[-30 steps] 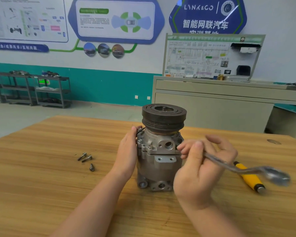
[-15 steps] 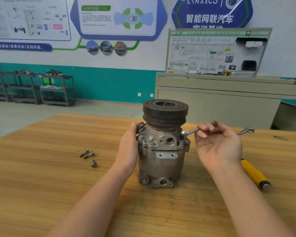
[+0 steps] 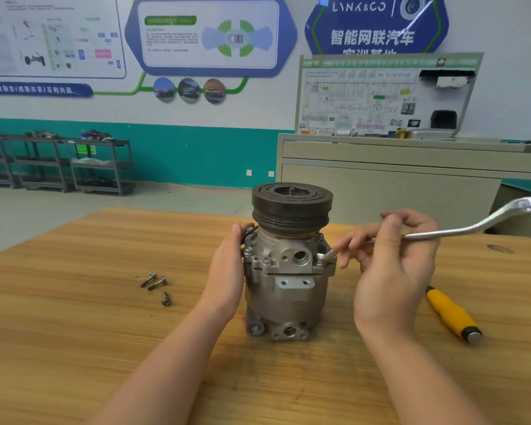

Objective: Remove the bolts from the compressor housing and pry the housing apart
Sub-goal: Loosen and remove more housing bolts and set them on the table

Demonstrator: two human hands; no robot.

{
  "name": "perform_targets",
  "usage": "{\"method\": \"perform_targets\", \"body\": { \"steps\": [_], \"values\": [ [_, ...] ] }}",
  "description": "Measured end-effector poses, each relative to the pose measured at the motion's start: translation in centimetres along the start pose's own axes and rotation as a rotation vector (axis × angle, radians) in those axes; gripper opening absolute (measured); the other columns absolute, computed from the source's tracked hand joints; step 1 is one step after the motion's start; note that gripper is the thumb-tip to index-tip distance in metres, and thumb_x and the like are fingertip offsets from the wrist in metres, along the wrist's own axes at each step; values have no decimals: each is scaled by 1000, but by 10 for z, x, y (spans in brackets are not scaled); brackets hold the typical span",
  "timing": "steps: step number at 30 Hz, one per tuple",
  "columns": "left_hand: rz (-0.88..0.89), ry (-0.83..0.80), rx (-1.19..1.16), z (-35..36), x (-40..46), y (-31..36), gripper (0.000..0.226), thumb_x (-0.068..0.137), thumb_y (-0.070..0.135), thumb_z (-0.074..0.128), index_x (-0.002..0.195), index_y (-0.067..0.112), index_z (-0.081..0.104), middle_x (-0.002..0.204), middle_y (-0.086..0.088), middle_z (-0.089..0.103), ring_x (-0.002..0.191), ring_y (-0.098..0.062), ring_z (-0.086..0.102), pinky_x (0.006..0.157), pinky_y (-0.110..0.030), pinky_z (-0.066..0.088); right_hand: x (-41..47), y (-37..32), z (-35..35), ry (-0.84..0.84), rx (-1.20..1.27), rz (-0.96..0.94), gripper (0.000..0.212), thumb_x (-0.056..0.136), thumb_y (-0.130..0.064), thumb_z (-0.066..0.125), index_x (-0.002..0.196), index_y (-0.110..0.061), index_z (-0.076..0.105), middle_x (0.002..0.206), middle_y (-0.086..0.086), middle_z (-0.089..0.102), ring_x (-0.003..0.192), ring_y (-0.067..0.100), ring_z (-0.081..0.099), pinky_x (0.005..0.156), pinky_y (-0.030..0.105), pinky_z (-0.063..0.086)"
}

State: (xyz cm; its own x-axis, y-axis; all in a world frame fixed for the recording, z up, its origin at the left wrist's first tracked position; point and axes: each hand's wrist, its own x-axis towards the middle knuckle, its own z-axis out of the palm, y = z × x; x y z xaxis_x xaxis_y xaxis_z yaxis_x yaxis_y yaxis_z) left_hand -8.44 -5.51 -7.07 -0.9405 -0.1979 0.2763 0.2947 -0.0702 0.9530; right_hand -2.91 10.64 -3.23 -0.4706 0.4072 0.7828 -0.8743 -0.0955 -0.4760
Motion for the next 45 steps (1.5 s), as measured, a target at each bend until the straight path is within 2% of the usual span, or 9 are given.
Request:
{"method": "perform_targets", "body": {
  "steps": [6,11,18,24,28,31,36,40,45],
  "values": [
    [-6,2,9,0,-1,0,44,106,47,26,112,36,67,116,11,72,115,-4,61,108,-34,42,-20,2,9,-141,-186,-344,8,104,-33,36,109,-30,41,68,-2,51,61,13,57,60,24,47],
    [5,2,6,2,-2,2,48,106,47,25,122,28,66,118,6,71,117,-9,61,110,-40,42,-38,10,16,-83,-280,-375,22,104,-35,36,108,-14,44,77,10,53,66,12,56,67,20,49],
    [27,5,35,1,-4,4,46,107,43,25,106,31,70,105,9,75,105,-6,65,95,-29,47,-45,6,23,-130,-593,-582,15,103,-23,39,103,-11,47,77,2,59,67,8,51,62,13,42],
    [28,3,41,1,-3,3,47,107,45,24,115,29,68,111,6,73,111,-9,63,94,-28,47,-51,7,25,-162,-641,-570,18,105,-28,36,101,-14,47,77,3,59,70,9,51,69,10,41],
    [-4,16,6,3,-3,4,48,107,44,25,122,27,67,118,5,71,118,-12,60,110,-45,41,-40,2,23,-28,-275,-346,7,104,-34,34,105,-29,40,73,5,51,65,15,54,63,24,47],
    [-18,22,10,3,-2,4,46,107,44,25,120,30,67,118,7,71,117,-11,60,111,-46,41,-25,-1,21,139,-38,-205,11,99,-11,32,100,-21,36,57,2,43,52,19,48,56,25,43],
    [-19,16,16,3,-4,6,46,107,44,24,117,32,67,118,7,70,117,-9,60,111,-43,41,7,7,3,364,300,377,26,89,5,27,88,-16,42,46,-2,36,39,16,37,40,19,28],
    [-35,14,18,3,-4,7,45,107,44,24,118,31,66,118,7,70,117,-9,59,111,-42,40,33,20,-8,267,486,865,22,95,-3,29,80,-15,41,47,-4,34,38,11,38,35,17,26],
    [-22,15,25,2,-4,6,48,107,43,24,125,26,65,122,5,69,121,-11,58,112,-44,38,35,21,-14,264,686,880,20,94,-6,31,78,-11,42,54,2,45,47,17,53,42,18,37]
  ]
}}
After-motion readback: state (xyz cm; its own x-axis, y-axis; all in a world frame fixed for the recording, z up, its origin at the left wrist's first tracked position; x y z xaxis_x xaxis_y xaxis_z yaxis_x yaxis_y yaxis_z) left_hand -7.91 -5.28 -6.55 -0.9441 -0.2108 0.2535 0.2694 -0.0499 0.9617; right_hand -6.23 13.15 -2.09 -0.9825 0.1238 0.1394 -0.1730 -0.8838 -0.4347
